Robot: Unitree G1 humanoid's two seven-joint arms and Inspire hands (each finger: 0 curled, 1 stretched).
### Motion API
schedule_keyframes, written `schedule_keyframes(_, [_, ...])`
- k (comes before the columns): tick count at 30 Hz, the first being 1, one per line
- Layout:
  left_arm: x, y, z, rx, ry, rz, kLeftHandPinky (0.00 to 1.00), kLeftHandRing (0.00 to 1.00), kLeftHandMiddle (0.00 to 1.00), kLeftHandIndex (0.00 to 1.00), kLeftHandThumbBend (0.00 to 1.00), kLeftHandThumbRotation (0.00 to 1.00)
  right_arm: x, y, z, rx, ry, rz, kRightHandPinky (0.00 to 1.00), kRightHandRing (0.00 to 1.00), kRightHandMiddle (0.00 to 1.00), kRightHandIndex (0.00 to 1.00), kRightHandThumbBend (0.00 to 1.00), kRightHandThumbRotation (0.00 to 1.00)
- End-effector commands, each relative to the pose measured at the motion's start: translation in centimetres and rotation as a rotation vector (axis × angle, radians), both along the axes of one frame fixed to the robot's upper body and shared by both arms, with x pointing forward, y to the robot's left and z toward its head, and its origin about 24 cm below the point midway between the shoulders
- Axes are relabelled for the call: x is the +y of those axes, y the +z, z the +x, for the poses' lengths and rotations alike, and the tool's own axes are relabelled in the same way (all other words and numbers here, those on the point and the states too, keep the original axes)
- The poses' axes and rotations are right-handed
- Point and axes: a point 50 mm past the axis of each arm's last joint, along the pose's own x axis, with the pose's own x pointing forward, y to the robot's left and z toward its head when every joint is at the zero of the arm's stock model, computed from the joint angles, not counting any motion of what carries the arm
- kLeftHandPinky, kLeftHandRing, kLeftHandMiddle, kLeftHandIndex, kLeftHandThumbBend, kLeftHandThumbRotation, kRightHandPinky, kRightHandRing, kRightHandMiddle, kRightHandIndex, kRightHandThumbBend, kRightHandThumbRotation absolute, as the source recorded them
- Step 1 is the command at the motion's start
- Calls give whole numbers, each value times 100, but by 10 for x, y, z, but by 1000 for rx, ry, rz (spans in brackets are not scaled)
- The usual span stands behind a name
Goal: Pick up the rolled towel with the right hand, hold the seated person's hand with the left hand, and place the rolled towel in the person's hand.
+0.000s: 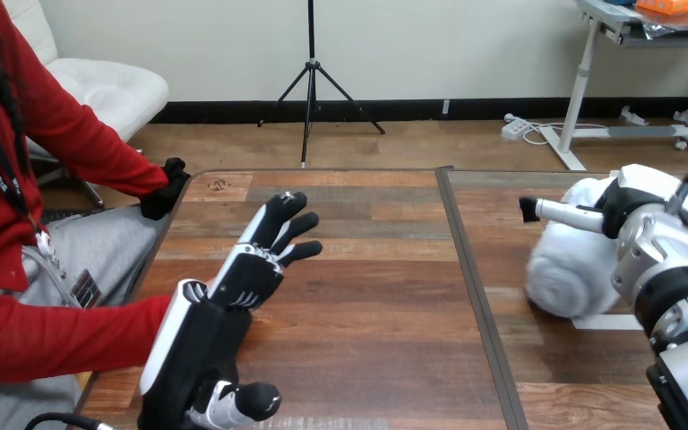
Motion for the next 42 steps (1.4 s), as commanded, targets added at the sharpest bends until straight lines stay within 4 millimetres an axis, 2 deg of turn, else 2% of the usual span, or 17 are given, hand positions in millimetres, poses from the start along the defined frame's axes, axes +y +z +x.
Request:
schedule_keyframes(1, [-1, 16, 8, -104, -7, -19, 83, 91, 95, 95, 97, 79, 14, -12, -2, -74, -25, 134, 32, 49, 62, 82, 95, 44])
schedule_keyframes(3, [-1, 16, 8, -107, -10, -20, 84, 92, 95, 95, 97, 79, 15, -14, -2, -94, -32, 149, 30, 44, 57, 79, 94, 32])
schedule_keyframes(4, [-1, 16, 9, -109, -10, -21, 84, 92, 95, 95, 97, 78, 15, -14, -2, -101, -35, 153, 29, 44, 56, 76, 93, 23])
schedule_keyframes(9, [0, 17, 9, -125, 10, -31, 83, 91, 95, 94, 97, 78, 17, -17, -3, -132, -42, 175, 30, 44, 55, 70, 93, 10])
schedule_keyframes(13, [0, 17, 9, -129, 13, -51, 81, 89, 93, 93, 95, 78, 18, -20, -4, -137, -48, 197, 24, 35, 46, 72, 90, 3])
schedule_keyframes(18, [0, 18, 10, -148, 29, -53, 80, 89, 93, 93, 93, 78, 20, -22, -5, -156, -49, 212, 20, 29, 40, 76, 86, 1])
schedule_keyframes(27, [0, 20, 11, -169, 44, -67, 79, 88, 92, 91, 92, 78, 22, -25, -6, -160, -30, 227, 23, 33, 41, 70, 77, 0])
schedule_keyframes(30, [-1, 21, 11, -178, 49, -74, 79, 88, 92, 91, 92, 78, 22, -26, -6, -161, -24, 231, 24, 34, 42, 67, 75, 0])
schedule_keyframes(36, [0, 22, 11, -186, 65, -75, 77, 87, 91, 91, 92, 79, 23, -26, -6, -177, -19, 265, 19, 28, 37, 61, 71, 0])
schedule_keyframes(42, [2, 23, 11, -190, 66, -67, 77, 87, 92, 91, 93, 78, 23, -27, -6, -212, -24, 312, 15, 23, 31, 45, 69, 0])
